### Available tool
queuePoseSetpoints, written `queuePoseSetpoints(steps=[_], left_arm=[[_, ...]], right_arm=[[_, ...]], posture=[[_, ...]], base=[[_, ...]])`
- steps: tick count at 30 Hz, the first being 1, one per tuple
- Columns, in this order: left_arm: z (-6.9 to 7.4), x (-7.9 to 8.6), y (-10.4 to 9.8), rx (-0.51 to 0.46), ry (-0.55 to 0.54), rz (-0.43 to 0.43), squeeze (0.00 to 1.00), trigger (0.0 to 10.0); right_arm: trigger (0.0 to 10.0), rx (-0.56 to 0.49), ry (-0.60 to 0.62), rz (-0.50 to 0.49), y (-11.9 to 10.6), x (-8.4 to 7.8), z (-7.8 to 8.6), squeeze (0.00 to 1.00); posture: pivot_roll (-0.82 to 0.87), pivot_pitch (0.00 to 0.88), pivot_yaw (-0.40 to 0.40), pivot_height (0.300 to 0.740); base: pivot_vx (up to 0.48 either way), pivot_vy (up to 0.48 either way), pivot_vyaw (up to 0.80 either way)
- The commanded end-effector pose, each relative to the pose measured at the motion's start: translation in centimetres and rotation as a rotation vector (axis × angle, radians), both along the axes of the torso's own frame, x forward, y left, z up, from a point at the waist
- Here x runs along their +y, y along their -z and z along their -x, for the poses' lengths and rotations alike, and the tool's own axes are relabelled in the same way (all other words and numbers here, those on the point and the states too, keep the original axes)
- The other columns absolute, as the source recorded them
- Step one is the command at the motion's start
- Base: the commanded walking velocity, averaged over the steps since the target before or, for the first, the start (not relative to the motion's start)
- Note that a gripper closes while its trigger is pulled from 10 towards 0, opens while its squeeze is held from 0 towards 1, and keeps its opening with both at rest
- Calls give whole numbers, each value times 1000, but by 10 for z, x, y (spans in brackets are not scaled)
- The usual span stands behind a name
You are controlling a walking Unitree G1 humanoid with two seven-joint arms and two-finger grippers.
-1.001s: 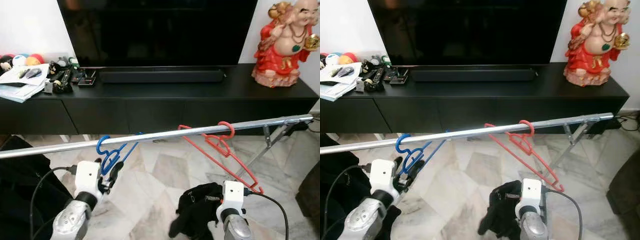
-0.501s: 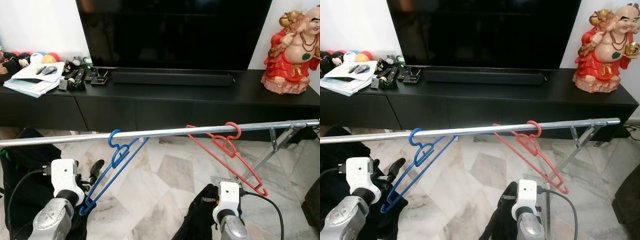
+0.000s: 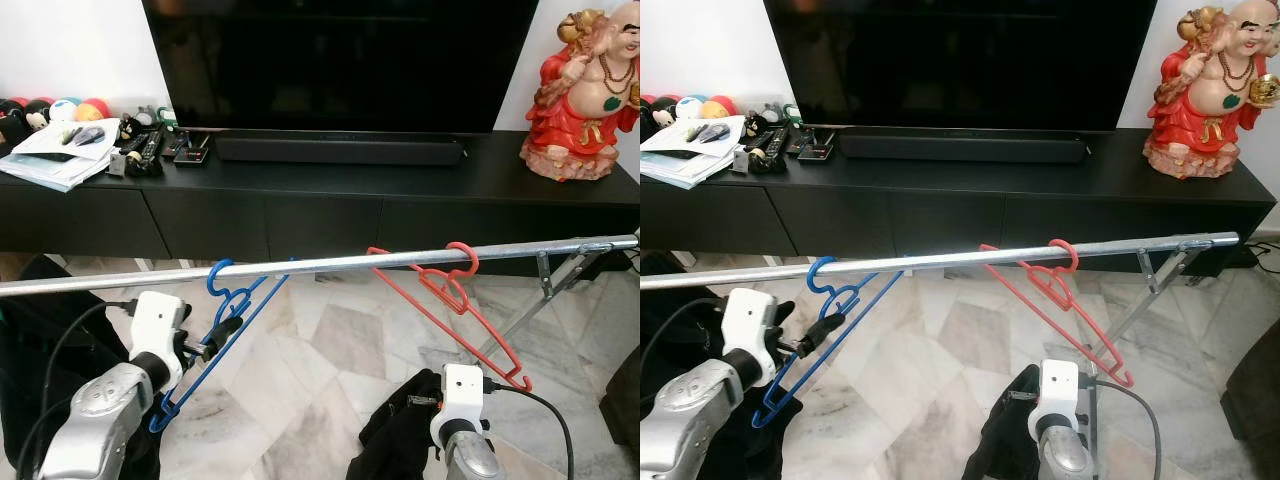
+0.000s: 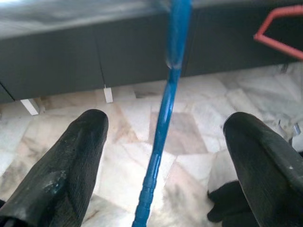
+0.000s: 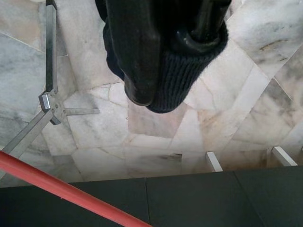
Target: Hang hanger
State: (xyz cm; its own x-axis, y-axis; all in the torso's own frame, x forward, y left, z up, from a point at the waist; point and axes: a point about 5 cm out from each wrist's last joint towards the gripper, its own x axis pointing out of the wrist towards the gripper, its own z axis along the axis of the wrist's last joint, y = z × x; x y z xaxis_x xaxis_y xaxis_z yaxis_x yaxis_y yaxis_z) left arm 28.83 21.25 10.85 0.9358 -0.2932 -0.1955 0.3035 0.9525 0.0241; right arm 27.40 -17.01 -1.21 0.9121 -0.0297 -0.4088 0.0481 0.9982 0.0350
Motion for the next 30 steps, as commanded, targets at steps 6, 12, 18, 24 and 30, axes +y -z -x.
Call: queuePoseSetpoints(steps=[6,12,18,24,30], left_arm=[[-12,-12,8,49,-2,-29,0,10000],[-24,-18,15,78,-24,-76,0,10000],[-31,-10,16,90,-94,-120,0,10000],[-37,0,12,70,-168,-126,0,10000],[-40,-1,12,65,-168,-103,0,10000]], right_arm=[[10000,0,-13,2,-1,3,-2,0],[10000,-4,-15,5,-2,5,-3,0],[10000,-3,-27,9,-1,6,-2,0],[10000,10,-32,12,2,7,1,0],[10000,11,-43,15,2,10,0,0]], posture=[[-30,66,28,740],[-44,55,33,740],[-45,48,34,740],[-46,48,34,740],[-45,48,31,740]], base=[[0,0,0],[0,0,0],[0,0,0],[0,0,0],[0,0,0]])
